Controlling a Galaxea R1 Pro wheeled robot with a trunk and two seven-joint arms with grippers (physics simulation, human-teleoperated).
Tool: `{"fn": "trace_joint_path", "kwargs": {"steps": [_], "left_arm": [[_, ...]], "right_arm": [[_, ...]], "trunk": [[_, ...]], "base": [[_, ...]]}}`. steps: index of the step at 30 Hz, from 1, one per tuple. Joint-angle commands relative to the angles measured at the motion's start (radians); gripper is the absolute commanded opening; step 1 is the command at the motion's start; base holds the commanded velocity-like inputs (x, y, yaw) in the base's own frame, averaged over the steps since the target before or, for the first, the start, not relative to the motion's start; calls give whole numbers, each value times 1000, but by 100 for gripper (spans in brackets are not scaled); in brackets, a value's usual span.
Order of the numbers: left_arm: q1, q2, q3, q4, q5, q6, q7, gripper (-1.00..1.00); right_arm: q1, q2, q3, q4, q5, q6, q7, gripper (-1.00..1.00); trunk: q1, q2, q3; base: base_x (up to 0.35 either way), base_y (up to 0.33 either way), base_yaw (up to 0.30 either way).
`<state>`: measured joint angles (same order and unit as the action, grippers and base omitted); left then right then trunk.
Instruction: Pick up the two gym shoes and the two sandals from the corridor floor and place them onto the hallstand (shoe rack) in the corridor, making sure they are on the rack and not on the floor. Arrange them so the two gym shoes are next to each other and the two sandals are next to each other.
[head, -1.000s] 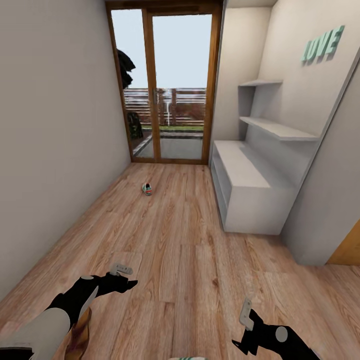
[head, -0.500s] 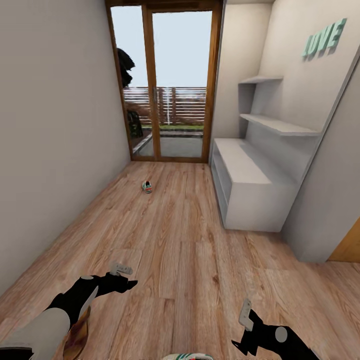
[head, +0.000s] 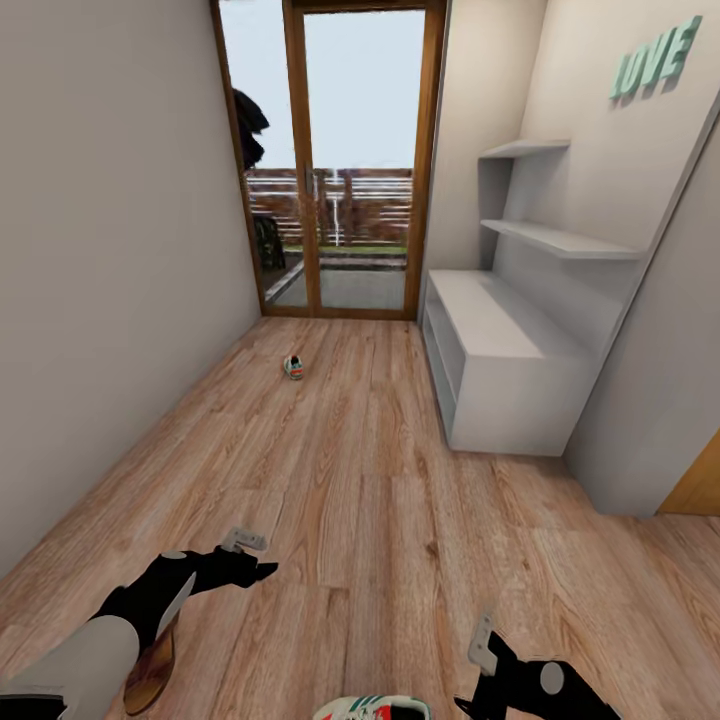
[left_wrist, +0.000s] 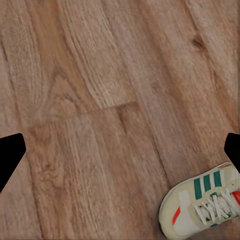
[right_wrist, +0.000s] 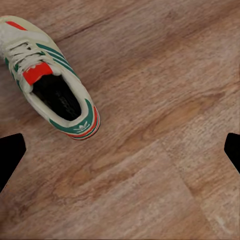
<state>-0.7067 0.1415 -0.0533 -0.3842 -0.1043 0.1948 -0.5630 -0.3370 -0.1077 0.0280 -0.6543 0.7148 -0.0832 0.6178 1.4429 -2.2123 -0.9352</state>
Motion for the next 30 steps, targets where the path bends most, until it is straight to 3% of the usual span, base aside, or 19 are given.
{"fn": "trace_joint_path", "kwargs": {"steps": [1,8,12,19,24,25,30], "left_arm": [[0,1,-2,-2,-4,4,-6,100],[0,2,-2,-2,-6,5,-16,100],[0,3,-2,-2,-7,5,-16,100],[-2,4,-2,-2,-8,5,-17,100],[-1,4,-2,-2,-8,5,-17,100],[-2,4,-2,-2,-8,5,-17,100],[-2,4,-2,-2,-8,5,-17,100]], "right_arm": [[0,2,12,5,14,-7,0,100],[0,11,133,23,42,-5,0,100],[0,19,176,21,49,-4,0,100],[-1,66,203,-17,63,27,0,100],[-2,90,206,-57,98,87,2,100],[-3,102,208,-97,135,129,6,100],[-3,116,208,-129,155,147,23,100]], "trunk": [[4,-8,-4],[15,-29,-14],[15,-29,-14],[15,-29,-14],[15,-29,-14],[15,-29,-14],[15,-29,-14]], "base": [[0,0,0],[0,0,0],[0,0,0],[0,0,0],[0,0,0],[0,0,0],[0,0,0]]}}
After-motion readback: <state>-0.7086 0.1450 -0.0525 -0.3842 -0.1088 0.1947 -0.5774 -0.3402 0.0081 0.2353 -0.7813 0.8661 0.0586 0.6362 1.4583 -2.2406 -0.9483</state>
